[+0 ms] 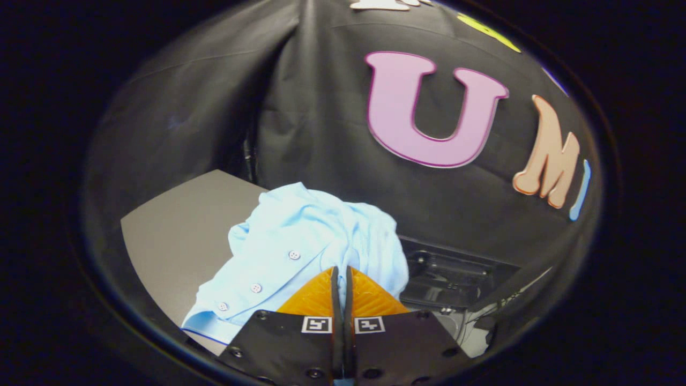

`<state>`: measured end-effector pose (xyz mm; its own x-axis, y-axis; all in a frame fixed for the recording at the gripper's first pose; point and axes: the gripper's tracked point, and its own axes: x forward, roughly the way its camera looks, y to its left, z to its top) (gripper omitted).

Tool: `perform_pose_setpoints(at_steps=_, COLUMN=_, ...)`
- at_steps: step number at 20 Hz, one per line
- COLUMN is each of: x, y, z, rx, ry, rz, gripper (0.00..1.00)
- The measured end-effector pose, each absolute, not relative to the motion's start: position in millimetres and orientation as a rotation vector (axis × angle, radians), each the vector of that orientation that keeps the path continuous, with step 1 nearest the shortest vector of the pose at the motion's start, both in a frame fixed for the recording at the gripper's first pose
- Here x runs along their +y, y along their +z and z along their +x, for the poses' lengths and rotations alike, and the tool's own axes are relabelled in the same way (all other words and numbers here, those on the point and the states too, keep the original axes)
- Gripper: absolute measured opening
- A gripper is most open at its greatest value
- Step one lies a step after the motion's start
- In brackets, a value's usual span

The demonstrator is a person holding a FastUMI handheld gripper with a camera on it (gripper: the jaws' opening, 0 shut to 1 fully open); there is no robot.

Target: Put the clothes into the washing machine and then close the washing machine lid.

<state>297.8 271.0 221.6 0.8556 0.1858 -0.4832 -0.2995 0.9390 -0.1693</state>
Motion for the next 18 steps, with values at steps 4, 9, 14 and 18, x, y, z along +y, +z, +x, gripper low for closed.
perform_pose_setpoints(at_steps=4, x=223, y=227, z=305, rx=0.476, ry=0.179, rz=-0.198, gripper=0.01)
perform_pose_setpoints(at_steps=9, x=182, y=211, z=311, rx=0.497, ry=0.092, rz=-0.191, gripper=0.05)
perform_pose_setpoints(at_steps=14, x=153, y=220, z=310, rx=0.445, ry=0.011, rz=-0.253, gripper=0.14)
perform_pose_setpoints(at_steps=18, x=144, y=219, z=304, rx=0.446, ry=0.009, rz=-0.239, gripper=0.14)
